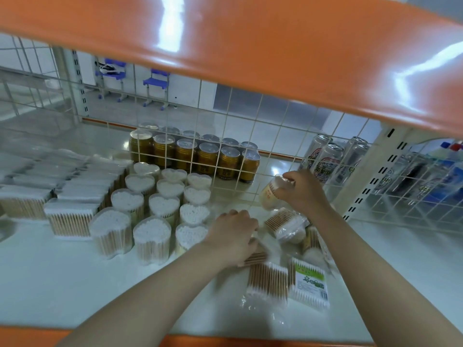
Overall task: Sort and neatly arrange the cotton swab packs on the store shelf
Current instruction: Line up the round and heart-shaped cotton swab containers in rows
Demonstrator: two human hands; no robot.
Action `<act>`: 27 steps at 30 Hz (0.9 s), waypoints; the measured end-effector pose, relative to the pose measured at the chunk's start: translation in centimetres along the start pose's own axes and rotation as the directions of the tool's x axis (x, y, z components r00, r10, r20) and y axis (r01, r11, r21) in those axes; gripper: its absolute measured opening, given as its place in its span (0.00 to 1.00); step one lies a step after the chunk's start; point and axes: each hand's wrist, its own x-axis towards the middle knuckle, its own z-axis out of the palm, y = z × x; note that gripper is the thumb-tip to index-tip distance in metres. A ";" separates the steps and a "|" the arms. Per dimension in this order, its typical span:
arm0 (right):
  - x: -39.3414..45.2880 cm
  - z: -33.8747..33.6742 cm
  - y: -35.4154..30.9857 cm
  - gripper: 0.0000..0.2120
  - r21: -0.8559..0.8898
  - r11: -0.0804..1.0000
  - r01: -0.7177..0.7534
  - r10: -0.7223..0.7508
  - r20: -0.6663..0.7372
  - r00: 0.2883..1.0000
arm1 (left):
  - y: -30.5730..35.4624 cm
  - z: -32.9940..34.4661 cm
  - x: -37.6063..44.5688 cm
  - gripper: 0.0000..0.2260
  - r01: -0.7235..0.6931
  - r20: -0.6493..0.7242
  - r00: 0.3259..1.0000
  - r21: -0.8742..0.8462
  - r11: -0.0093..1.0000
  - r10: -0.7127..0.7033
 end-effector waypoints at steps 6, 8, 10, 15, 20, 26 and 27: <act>-0.2 1.7 -2.3 0.22 0.020 0.998 0.056 -0.057 0.092 0.994 | -3.2 -2.6 -0.3 0.15 0.192 -0.187 0.966 0.049 0.980 -0.179; -0.4 2.5 -3.1 0.23 0.041 0.996 0.077 -0.081 0.110 0.991 | -4.4 -2.9 -0.6 0.16 0.246 -0.209 0.950 0.053 0.968 -0.230; -0.3 3.5 -3.8 0.22 0.071 0.994 0.078 -0.085 0.115 0.990 | -5.6 -2.9 -1.0 0.16 0.268 -0.213 0.944 0.054 0.962 -0.251; -0.3 5.5 -4.9 0.19 0.105 0.991 0.087 -0.100 0.119 0.988 | -7.3 -2.5 -1.7 0.18 0.239 -0.134 0.964 0.068 0.969 -0.229; -0.7 6.7 -4.5 0.19 0.025 0.989 0.147 -0.150 0.144 0.978 | -7.8 -2.4 -2.1 0.19 0.201 -0.103 0.975 0.030 0.979 -0.197; -0.4 7.1 -4.2 0.20 -0.093 0.972 0.215 -0.198 0.170 0.966 | -7.9 -2.1 -2.2 0.19 0.190 -0.144 0.971 -0.018 0.982 -0.190; -0.4 7.2 -4.3 0.19 -0.096 0.970 0.223 -0.206 0.166 0.964 | -7.9 -2.0 -2.3 0.19 0.189 -0.146 0.971 -0.021 0.982 -0.190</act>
